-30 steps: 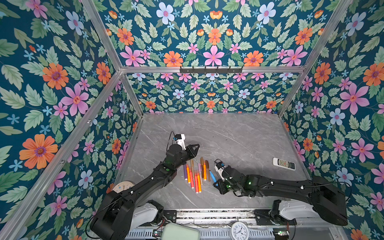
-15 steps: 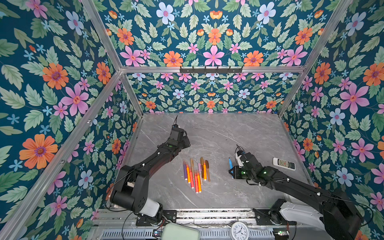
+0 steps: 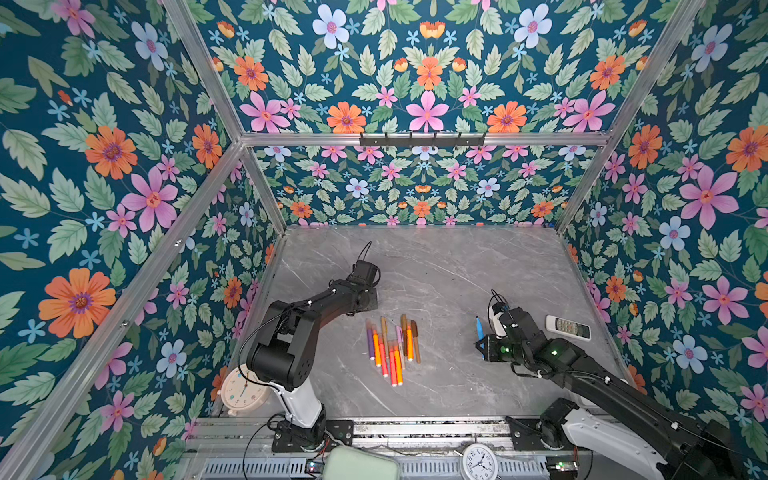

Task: Open the pen caps
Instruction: 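Carry the uncapped marker away with the right gripper while the left arm withdraws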

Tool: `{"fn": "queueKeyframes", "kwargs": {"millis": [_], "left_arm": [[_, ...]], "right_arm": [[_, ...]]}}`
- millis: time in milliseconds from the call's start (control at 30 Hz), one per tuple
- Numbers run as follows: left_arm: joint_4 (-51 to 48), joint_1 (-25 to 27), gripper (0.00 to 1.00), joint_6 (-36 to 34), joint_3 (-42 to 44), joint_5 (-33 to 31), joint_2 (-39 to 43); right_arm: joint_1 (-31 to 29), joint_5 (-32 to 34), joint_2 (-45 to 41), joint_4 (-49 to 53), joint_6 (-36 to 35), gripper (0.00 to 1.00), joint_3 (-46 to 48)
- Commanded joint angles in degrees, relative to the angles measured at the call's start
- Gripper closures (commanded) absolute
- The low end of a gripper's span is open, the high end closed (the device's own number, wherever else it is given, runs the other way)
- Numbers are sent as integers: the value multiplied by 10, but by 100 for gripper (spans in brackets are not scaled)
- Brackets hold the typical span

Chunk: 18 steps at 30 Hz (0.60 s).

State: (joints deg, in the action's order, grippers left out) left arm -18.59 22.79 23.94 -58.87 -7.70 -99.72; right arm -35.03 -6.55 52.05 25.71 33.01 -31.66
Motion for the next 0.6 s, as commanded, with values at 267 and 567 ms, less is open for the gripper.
{"fn": "queueKeyframes", "kwargs": {"millis": [267, 567], "left_arm": [[-27, -8, 99, -30, -22, -27, -34], [-11, -18, 88, -33, -7, 6, -35]], "right_arm": [[0, 35, -52, 41, -9, 100, 10], [0, 49, -68, 62, -11, 100, 0]]}}
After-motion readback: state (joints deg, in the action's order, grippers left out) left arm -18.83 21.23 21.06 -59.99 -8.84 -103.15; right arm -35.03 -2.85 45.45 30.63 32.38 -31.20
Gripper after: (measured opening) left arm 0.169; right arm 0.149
